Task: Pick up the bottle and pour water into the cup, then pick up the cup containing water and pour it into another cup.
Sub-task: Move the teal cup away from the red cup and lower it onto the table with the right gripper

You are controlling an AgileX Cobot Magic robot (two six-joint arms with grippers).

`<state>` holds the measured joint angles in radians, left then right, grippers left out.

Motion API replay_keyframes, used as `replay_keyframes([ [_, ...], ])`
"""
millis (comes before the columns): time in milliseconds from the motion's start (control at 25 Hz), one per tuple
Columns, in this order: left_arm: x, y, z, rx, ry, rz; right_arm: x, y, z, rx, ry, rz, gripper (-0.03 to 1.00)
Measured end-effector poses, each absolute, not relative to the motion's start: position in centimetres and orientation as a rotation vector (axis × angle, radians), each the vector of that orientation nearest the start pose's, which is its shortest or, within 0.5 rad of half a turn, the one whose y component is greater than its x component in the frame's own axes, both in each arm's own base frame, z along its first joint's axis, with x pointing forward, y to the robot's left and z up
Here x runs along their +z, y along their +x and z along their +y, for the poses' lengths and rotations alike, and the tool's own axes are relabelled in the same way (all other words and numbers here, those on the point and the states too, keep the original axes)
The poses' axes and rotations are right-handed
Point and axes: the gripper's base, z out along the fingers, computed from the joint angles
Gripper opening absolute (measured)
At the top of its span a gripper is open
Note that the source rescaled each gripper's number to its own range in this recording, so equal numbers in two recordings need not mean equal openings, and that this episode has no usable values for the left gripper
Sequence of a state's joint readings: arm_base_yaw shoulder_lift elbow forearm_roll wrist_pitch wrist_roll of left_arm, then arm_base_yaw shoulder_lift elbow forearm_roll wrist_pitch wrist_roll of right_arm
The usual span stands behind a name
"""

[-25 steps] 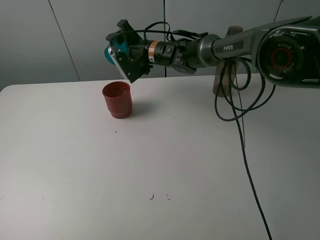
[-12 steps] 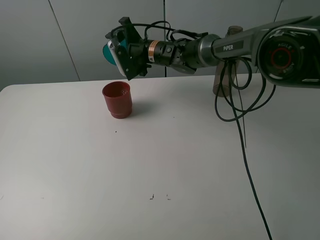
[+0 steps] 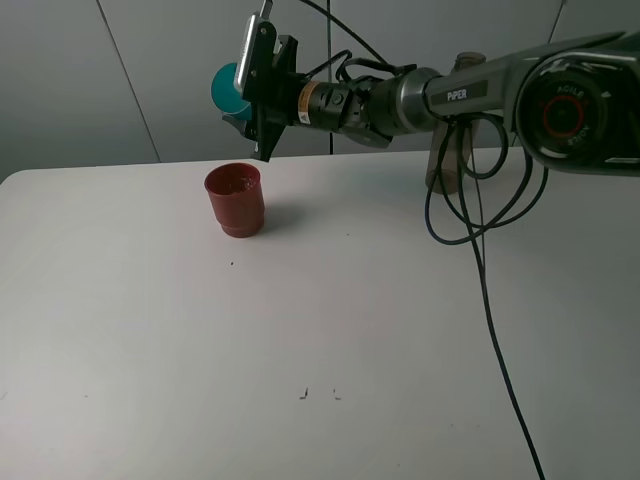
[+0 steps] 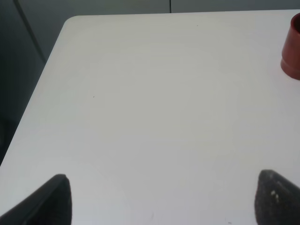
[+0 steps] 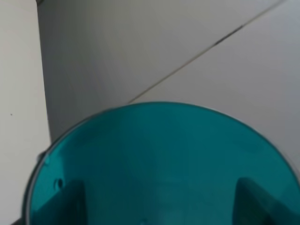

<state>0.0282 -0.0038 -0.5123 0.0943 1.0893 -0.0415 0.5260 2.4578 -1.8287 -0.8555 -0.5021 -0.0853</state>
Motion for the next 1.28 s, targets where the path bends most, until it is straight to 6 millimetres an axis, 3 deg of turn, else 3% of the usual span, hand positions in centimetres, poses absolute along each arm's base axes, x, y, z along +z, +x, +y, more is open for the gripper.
replay_keyframes([
  [200,27.9,-0.9,0.7,0.105,-0.078,2.053,15.6,46.2,29.8,0.243,-1.119,1.419,0.05],
  [360,27.9,-0.9,0.7,0.105,-0.078,2.053,16.9,45.5,28.4,0.281,-1.045,1.517,0.05],
  [840,27.9,-0.9,0.7,0.105,-0.078,2.053,18.3,40.0,21.3,0.347,-0.888,1.716,0.05],
  [1000,27.9,-0.9,0.7,0.105,-0.078,2.053,18.0,37.6,18.8,0.420,-0.776,1.723,0.05],
  [1160,27.9,-0.9,0.7,0.105,-0.078,2.053,16.2,35.0,16.7,0.451,-0.768,1.652,0.05],
  [1280,27.9,-0.9,0.7,0.105,-0.078,2.053,14.3,33.4,15.3,0.402,-0.774,1.697,0.05],
])
